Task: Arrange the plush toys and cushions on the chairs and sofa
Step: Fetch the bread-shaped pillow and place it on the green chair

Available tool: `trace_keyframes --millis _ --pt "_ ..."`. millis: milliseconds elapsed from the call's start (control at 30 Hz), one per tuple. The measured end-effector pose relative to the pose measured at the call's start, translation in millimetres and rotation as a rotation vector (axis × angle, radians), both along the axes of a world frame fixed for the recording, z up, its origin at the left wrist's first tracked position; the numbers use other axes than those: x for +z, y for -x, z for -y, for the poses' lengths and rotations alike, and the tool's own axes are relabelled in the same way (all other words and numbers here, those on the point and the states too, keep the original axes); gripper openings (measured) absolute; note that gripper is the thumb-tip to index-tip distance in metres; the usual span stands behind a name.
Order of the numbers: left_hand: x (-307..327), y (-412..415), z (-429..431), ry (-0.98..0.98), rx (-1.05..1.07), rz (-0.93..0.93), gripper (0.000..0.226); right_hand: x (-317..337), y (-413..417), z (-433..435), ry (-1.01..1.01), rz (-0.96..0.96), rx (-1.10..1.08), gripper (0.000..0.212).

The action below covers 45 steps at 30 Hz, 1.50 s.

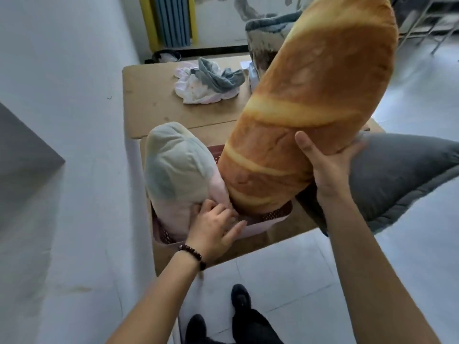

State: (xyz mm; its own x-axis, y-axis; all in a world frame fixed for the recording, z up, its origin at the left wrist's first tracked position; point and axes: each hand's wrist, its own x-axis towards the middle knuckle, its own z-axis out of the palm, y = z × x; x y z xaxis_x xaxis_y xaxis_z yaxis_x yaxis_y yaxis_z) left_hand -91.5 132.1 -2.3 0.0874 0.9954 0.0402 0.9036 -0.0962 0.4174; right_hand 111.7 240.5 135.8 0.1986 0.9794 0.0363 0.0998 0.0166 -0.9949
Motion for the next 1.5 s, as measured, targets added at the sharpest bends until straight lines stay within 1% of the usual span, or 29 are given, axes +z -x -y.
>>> trace_keyframes --millis 33,67,100,167,267,300,367,433,500,533,567,600,667,700,733,767,800,833,867,933,967,1033,1067,1133,1233,1300,1333,1433,1500 --pt "-10.3 1.8 2.7 0.056 -0.043 -0.136 0.051 -6.3 2.4 -3.4 0.055 -0.043 0.035 0.158" --pt "-17.2 3.9 4.9 0.077 -0.074 -0.220 0.052 -10.6 3.4 -6.5 0.066 -0.054 0.018 0.152" --pt "-19.4 5.5 5.0 0.074 -0.091 -0.264 0.050 -11.3 4.2 -9.3 0.050 -0.057 -0.022 0.141" --pt "-16.8 5.9 0.3 0.092 -0.094 -0.290 0.044 -2.3 9.9 -9.9 0.014 -0.090 -0.101 0.117" --pt "-6.5 2.8 -5.5 0.199 -0.097 -0.293 0.039 18.5 15.7 5.6 -0.094 -0.078 -0.166 0.092" --pt "-3.8 2.4 -6.5 0.226 -0.095 -0.297 0.038 29.2 15.8 12.6 -0.139 -0.057 -0.169 0.088" --pt "-2.4 3.1 -7.1 0.252 -0.098 -0.295 0.038 58.1 10.5 25.9 -0.238 -0.039 -0.192 0.087" --pt "-2.4 1.5 -4.3 0.228 -0.111 -0.321 0.035 93.8 -5.3 43.8 -0.364 -0.082 -0.249 0.080" --pt "-4.3 -0.6 -7.9 0.230 -0.086 -0.296 0.032 124.5 -23.7 65.9 -0.475 -0.124 -0.316 0.080" --pt "-1.4 -3.3 -10.8 0.221 -0.058 -0.209 0.032 134.6 -33.8 79.1 -0.523 -0.154 -0.356 0.082" --pt "3.5 -5.7 -14.0 0.190 -0.019 -0.026 0.033 142.2 -43.7 93.5 -0.558 -0.198 -0.393 0.082" --pt "15.4 -10.3 -17.3 0.145 0.020 0.236 0.037 147.7 -54.0 107.5 -0.580 -0.247 -0.417 0.078" --pt "52.9 -25.2 -21.4 0.018 0.127 0.802 0.037 152.2 -70.2 134.0 -0.593 -0.344 -0.447 0.061" --pt "78.5 -37.7 -21.8 0.014 0.161 1.045 0.035 150.9 -78.2 147.6 -0.593 -0.383 -0.470 0.053" --pt "102.4 -49.8 -22.4 0.069 0.159 1.254 0.041 147.2 -85.6 161.1 -0.589 -0.410 -0.492 0.048" --pt "124.7 -63.6 -22.1 0.160 0.115 1.418 0.055 142.2 -93.4 175.6 -0.577 -0.428 -0.507 0.045" --pt "140.3 -75.6 -21.5 0.244 0.066 1.518 0.071 136.9 -101.7 191.0 -0.563 -0.443 -0.508 0.045" --pt "152.4 -87.7 -18.3 0.275 0.025 1.584 0.082 130.2 -110.6 204.7 -0.555 -0.455 -0.499 0.046" --pt "160.3 -102.3 -13.4 0.257 -0.013 1.622 0.087 123.9 -121.4 222.3 -0.558 -0.469 -0.501 0.044" --pt "167.4 -134.3 2.7 0.168 -0.042 1.629 0.089 114.1 -144.4 260.1 -0.571 -0.482 -0.542 0.040" --pt "169.7 -154.2 13.4 0.124 -0.050 1.589 0.090 110.5 -156.8 279.4 -0.583 -0.491 -0.568 0.041" --pt "176.1 -193.9 38.3 0.052 -0.093 1.508 0.089 102.5 -182.4 313.5 -0.633 -0.519 -0.636 0.051" --pt "178.3 -215.9 51.0 0.020 -0.124 1.476 0.086 98.2 -198.1 331.8 -0.660 -0.536 -0.678 0.050" --pt "181.8 -264.0 76.5 -0.028 -0.200 1.425 0.084 88.5 -232.0 369.9 -0.718 -0.583 -0.756 0.041" --pt "176.4 -335.5 109.9 -0.001 -0.306 1.394 0.095 65.9 -282.2 426.7 -0.787 -0.633 -0.886 0.042" --pt "164.9 -393.5 136.5 0.048 -0.360 1.377 0.097 49.1 -319.8 468.7 -0.805 -0.646 -0.951 0.045" --pt "161.5 -418.5 149.8 0.067 -0.384 1.350 0.094 42.5 -336.5 485.3 -0.797 -0.647 -0.973 0.045" --pt "153.1 -507.7 204.2 0.116 -0.427 1.277 0.076 25.3 -396.7 550.2 -0.763 -0.635 -1.069 0.049" --pt "146.9 -557.0 234.0 0.166 -0.454 1.266 0.077 20.6 -428.4 586.4 -0.743 -0.624 -1.125 0.054"
